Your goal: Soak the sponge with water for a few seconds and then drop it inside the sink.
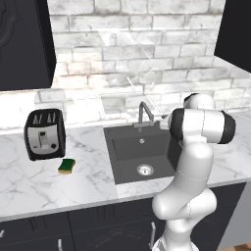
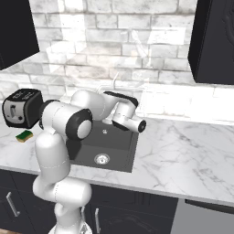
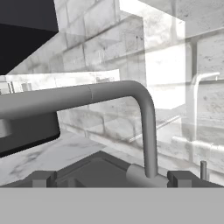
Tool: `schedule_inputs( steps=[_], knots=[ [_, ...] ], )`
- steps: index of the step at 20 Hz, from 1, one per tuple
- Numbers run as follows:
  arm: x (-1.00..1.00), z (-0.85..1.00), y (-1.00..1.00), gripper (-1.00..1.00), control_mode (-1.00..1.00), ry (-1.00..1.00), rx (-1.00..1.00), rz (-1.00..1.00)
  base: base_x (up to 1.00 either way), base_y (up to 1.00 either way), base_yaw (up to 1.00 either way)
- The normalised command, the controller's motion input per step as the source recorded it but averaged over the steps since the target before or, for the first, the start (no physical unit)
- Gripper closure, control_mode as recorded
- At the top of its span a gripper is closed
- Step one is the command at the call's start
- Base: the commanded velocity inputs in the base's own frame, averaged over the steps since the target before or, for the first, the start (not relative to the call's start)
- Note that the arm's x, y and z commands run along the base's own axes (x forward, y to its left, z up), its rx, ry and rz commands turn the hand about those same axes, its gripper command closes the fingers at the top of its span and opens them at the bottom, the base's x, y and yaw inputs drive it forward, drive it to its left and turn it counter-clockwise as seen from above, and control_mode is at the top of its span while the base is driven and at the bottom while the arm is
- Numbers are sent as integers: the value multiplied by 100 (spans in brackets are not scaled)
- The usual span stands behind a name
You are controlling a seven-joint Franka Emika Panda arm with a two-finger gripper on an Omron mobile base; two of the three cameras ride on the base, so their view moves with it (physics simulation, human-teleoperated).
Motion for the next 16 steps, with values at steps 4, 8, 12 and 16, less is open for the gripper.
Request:
schedule_inputs(
  steps=[4,8,12,16],
  knots=[
    [15,0,0,-100,-100,0,0,0,0,0,0],
    [17,0,0,-100,-100,0,0,0,0,0,0],
    [17,-1,0,-100,-100,0,0,0,0,0,0],
    [15,-10,0,-100,-100,0,0,0,0,0,0]
  ],
)
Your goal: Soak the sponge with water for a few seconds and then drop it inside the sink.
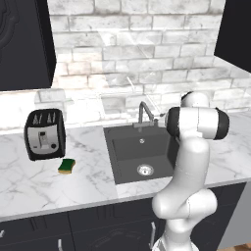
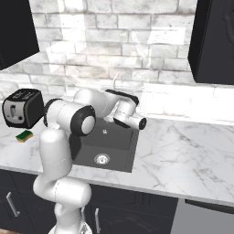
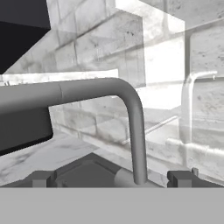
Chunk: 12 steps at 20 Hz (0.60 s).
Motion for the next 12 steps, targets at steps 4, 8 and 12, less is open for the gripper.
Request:
schedule_inputs(
  steps=[4,8,12],
  knots=[
    [20,-18,0,-100,-100,0,0,0,0,0,0],
    [29,-23,0,-100,-100,0,0,0,0,0,0],
    [32,-16,0,-100,-100,0,0,0,0,0,0]
  ],
)
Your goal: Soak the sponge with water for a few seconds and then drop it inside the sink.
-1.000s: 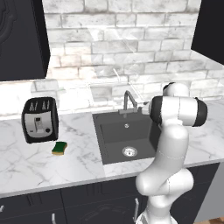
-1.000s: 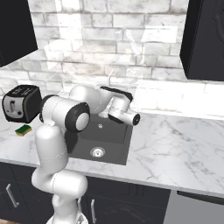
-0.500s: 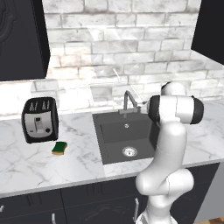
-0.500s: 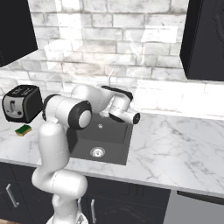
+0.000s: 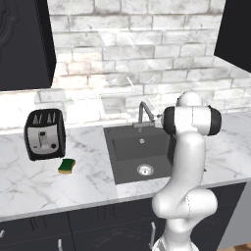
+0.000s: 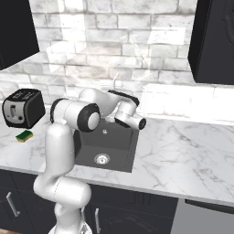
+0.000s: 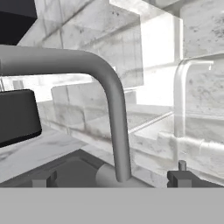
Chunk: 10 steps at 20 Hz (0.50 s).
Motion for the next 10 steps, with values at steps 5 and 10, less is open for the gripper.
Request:
schedule_inputs(
  steps=[5,10],
  knots=[
    [30,-13,0,-100,-100,0,0,0,0,0,0],
    [27,-11,0,-100,-100,0,0,0,0,0,0]
  ],
)
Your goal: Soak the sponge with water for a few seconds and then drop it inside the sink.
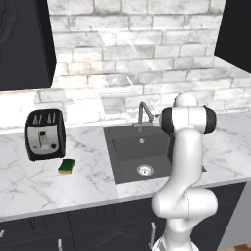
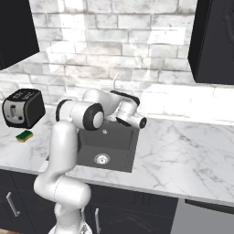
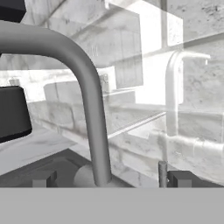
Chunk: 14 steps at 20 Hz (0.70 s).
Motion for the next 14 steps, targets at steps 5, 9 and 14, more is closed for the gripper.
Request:
schedule_inputs(
  steps=[5,9,14],
  knots=[
    [27,-11,0,-100,-100,0,0,0,0,0,0],
    [17,-6,-5,-100,-100,0,0,0,0,0,0],
    [14,-2,-14,-100,-100,0,0,-3,0,0,0]
  ],
)
